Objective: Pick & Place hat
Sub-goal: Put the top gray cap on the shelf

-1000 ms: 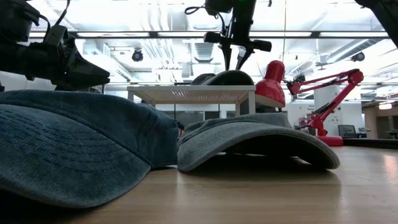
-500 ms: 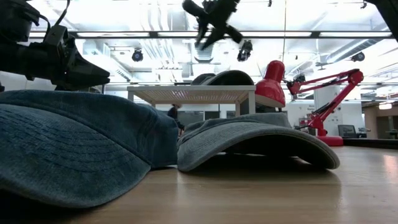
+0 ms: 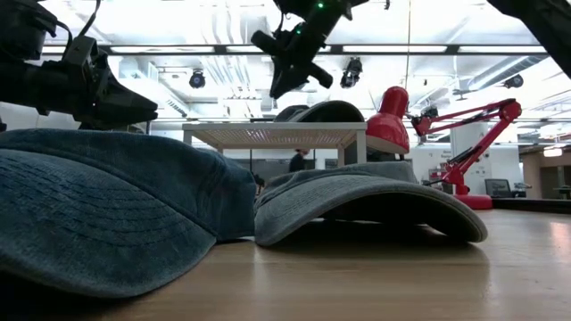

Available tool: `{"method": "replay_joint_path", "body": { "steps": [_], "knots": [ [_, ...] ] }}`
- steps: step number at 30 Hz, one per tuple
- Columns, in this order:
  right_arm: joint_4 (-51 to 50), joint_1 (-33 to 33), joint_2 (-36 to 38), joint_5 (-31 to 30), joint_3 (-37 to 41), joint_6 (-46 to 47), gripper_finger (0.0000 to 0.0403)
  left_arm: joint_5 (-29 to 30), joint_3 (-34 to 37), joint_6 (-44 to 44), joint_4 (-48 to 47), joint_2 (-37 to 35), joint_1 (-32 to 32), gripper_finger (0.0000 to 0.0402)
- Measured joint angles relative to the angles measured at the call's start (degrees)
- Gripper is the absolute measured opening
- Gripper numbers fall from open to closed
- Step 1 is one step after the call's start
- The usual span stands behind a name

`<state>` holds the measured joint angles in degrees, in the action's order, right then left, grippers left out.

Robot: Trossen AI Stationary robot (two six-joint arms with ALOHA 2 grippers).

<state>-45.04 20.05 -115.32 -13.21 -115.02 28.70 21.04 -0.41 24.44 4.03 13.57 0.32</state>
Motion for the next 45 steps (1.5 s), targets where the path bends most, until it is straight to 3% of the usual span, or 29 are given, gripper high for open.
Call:
{"method": "replay_joint_path", "body": {
  "steps": [11, 27, 45],
  "knots": [
    [-6.53, 2.12, 0.08, -0.30, 0.06, 1.08, 0.0033, 0.00, -0.02, 0.01, -0.02, 0.06, 0.00, 0.0094],
    [-13.21, 2.75, 0.08, -6.29, 0.07, 1.35, 0.0033, 0.00, 0.00, 0.03, -0.02, 0.06, 0.00, 0.0094],
    [-13.87, 2.89, 0.11, -8.00, -4.05, 2.81, 0.0034, 0.00, 0.00, 1.22, -0.02, 0.06, -0.01, 0.0094]
  ]
}}
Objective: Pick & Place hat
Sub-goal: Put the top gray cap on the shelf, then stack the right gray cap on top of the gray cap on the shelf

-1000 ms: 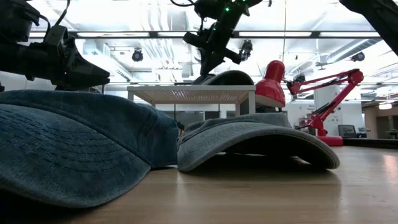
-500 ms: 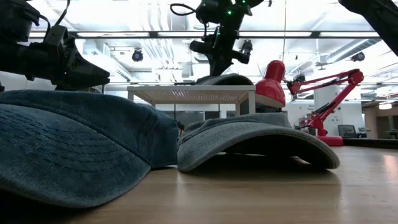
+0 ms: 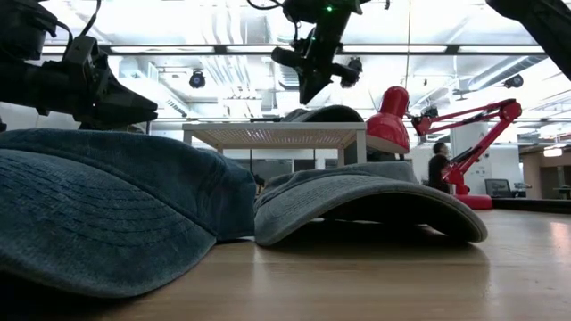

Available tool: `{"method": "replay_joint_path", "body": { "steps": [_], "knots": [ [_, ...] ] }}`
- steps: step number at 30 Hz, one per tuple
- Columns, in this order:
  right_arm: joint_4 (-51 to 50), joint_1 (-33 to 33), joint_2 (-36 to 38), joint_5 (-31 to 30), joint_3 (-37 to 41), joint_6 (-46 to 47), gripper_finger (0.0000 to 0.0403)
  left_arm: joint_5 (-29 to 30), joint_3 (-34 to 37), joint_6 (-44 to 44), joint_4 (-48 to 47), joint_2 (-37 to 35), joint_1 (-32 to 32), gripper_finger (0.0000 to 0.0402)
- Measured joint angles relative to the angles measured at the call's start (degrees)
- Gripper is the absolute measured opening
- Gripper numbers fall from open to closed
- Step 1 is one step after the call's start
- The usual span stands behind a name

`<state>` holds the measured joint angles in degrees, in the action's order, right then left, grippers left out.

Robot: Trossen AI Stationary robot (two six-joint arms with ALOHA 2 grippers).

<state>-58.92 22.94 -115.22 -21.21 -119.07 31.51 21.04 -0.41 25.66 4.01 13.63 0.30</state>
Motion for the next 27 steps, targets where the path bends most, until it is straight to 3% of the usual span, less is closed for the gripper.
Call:
{"method": "replay_joint_path", "body": {
  "steps": [8, 19, 27],
  "knots": [
    [-6.76, -0.40, 0.09, 0.02, -5.00, 0.04, 0.0034, 0.00, -0.01, 0.04, 0.00, 0.02, 0.01, 0.0094],
    [-31.43, -7.64, 0.52, 0.24, -14.45, 4.88, 0.0034, 0.00, 0.00, 0.08, 0.00, 0.02, 0.01, 0.0094],
    [-31.13, -15.55, 2.80, 3.92, -13.71, 8.63, 0.0034, 0.00, -0.01, -0.03, -0.02, 0.14, 0.01, 0.0094]
  ]
}}
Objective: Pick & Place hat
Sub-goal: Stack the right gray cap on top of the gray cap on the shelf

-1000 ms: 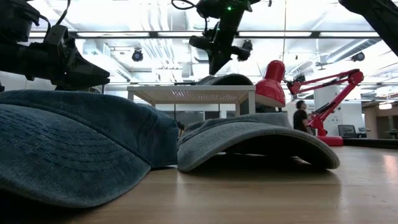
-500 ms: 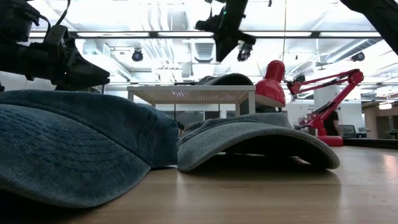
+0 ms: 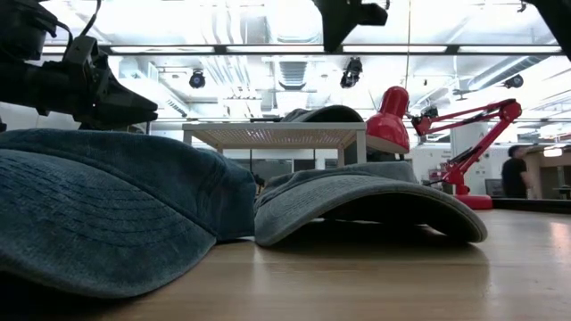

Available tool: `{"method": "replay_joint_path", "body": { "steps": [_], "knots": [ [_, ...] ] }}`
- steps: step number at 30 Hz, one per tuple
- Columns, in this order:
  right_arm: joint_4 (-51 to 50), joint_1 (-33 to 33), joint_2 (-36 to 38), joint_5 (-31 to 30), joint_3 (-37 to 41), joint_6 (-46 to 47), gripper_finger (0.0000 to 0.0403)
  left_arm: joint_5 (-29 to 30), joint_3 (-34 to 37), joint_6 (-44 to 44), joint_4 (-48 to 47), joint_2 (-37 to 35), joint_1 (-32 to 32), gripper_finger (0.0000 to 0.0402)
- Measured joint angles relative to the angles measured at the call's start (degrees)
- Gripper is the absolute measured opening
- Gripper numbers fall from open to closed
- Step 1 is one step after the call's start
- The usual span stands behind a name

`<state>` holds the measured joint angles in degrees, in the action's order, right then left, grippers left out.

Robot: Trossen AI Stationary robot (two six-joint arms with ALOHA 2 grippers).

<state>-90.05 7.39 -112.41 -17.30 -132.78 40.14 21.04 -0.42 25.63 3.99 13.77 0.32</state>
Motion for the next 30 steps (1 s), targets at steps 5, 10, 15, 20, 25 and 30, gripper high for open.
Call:
{"method": "replay_joint_path", "body": {
  "steps": [5, 10, 15, 20, 25, 30],
  "knots": [
    [0.05, -4.39, 0.75, 1.51, 1.12, 1.96, 0.0034, 0.00, 0.01, -0.02, 0.00, 0.23, 0.00, 0.0094],
    [0.03, -8.41, 0.82, 4.41, 2.88, 3.12, 0.0034, 0.00, 0.00, -0.06, 0.00, 0.32, 0.00, 0.0094],
    [0.00, -11.58, 1.47, 7.86, 6.78, 5.69, 0.0034, 0.00, -0.01, -1.86, 0.00, 0.32, 0.00, 0.0094],
    [0.03, -13.80, 2.66, 11.62, 12.98, 8.21, 0.0034, 0.00, 0.01, -3.50, -0.02, 0.32, 0.00, 0.0094],
    [0.03, -16.31, 5.31, 15.94, 21.98, 12.61, 0.0034, 0.00, 0.01, -3.45, 0.00, 0.32, 0.00, 0.0094],
    [-0.04, -19.08, 8.85, 19.45, 31.11, 19.35, 0.0034, 0.00, 0.00, -3.50, -0.02, 0.32, 0.00, 0.0094]
  ]
}}
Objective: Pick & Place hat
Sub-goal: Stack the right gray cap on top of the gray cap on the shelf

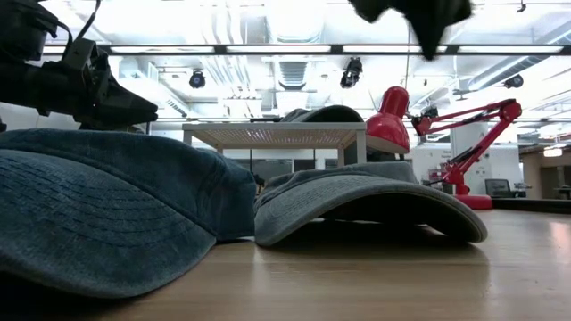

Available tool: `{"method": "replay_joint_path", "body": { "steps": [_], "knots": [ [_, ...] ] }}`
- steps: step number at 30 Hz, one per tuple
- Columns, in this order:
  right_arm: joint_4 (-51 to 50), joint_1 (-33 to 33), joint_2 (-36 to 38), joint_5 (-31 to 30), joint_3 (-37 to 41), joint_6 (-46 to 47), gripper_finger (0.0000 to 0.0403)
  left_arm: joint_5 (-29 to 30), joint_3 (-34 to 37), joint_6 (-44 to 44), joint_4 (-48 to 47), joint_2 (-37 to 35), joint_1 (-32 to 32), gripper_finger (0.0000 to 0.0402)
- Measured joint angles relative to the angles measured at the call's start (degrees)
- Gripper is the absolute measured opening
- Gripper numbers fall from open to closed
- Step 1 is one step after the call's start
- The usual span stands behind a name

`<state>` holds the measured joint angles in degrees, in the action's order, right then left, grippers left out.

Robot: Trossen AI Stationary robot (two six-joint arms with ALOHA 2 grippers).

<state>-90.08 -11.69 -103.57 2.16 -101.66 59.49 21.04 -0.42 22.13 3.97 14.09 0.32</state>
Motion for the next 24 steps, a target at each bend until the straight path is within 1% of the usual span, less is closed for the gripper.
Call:
{"method": "replay_joint_path", "body": {
  "steps": [8, 16, 20, 24],
  "knots": [
    [0.05, -5.05, 7.07, 2.32, 11.72, 13.90, 0.0034, 0.00, -0.01, -0.02, 0.00, 0.00, 0.00, 0.0094],
    [1.03, -10.17, 11.95, 3.18, 19.65, 25.55, 0.0034, 0.00, -0.01, 0.00, 0.00, 0.00, -0.02, 0.0094],
    [1.07, -11.30, 13.27, 7.55, 23.06, 29.59, 0.0034, 0.00, 0.01, 0.05, 0.02, 0.00, -0.01, 0.0094],
    [1.39, -12.40, 13.61, 11.40, 26.27, 30.81, 0.0034, 0.00, 0.01, 0.08, 0.02, 0.00, -0.02, 0.0094]
  ]
}}
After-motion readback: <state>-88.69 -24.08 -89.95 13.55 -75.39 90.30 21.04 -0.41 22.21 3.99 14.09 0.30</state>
